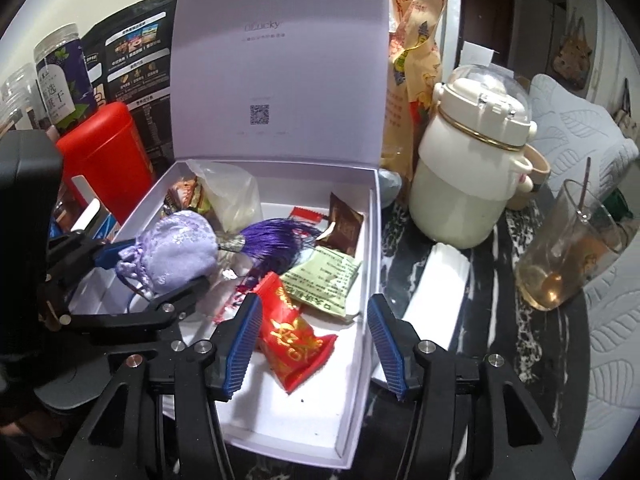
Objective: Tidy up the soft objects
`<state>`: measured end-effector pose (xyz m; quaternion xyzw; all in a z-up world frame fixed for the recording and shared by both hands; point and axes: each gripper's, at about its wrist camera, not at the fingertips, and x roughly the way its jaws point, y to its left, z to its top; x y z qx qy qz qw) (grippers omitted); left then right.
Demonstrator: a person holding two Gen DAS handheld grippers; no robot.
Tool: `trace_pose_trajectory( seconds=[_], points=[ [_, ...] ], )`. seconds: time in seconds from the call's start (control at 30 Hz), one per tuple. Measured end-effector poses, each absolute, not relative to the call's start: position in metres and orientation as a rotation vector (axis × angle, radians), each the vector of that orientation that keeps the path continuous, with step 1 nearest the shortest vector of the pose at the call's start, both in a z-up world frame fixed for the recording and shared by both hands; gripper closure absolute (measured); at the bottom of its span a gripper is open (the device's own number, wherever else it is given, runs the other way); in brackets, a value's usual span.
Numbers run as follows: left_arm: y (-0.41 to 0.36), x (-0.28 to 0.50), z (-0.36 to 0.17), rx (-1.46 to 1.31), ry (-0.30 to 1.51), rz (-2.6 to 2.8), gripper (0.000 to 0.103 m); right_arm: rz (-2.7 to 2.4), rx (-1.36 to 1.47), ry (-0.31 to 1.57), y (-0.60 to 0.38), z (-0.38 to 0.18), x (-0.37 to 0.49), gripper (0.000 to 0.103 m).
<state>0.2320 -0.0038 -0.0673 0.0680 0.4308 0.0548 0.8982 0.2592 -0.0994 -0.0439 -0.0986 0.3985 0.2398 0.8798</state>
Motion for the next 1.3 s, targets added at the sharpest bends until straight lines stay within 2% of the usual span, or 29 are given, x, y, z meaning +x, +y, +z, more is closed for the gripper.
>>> trace_pose_trajectory(
  seconds=[0.17, 0.27, 0.3, 0.4, 0.7, 1.3],
  points=[
    [-0.007, 0.229, -0.069, 0.146, 0.898, 0.102, 0.043, 0.480, -0.214, 0.826, -0.112, -0.038, 0.256, 0.048],
    [-0.001, 0.227, -0.065, 0.117, 0.910, 0.110, 0.042, 0.476, -0.206, 0.822, -0.115, -0.036, 0.254, 0.044],
    [-0.001, 0.226, -0.063, 0.111, 0.910, 0.117, 0.039, 0.478, -0.204, 0.820, -0.116, -0.036, 0.253, 0.044],
    [-0.001, 0.218, -0.053, 0.114, 0.883, 0.131, 0.021, 0.477, -0.197, 0.819, -0.120, -0.036, 0.247, 0.044],
    [-0.006, 0.189, -0.023, 0.115, 0.833, 0.135, 0.020, 0.448, -0.176, 0.788, -0.138, -0.019, 0.224, 0.044],
    [-0.003, 0.122, 0.074, 0.068, 0.612, 0.126, 0.020, 0.434, -0.144, 0.594, -0.155, 0.067, 0.163, 0.038]
  ],
)
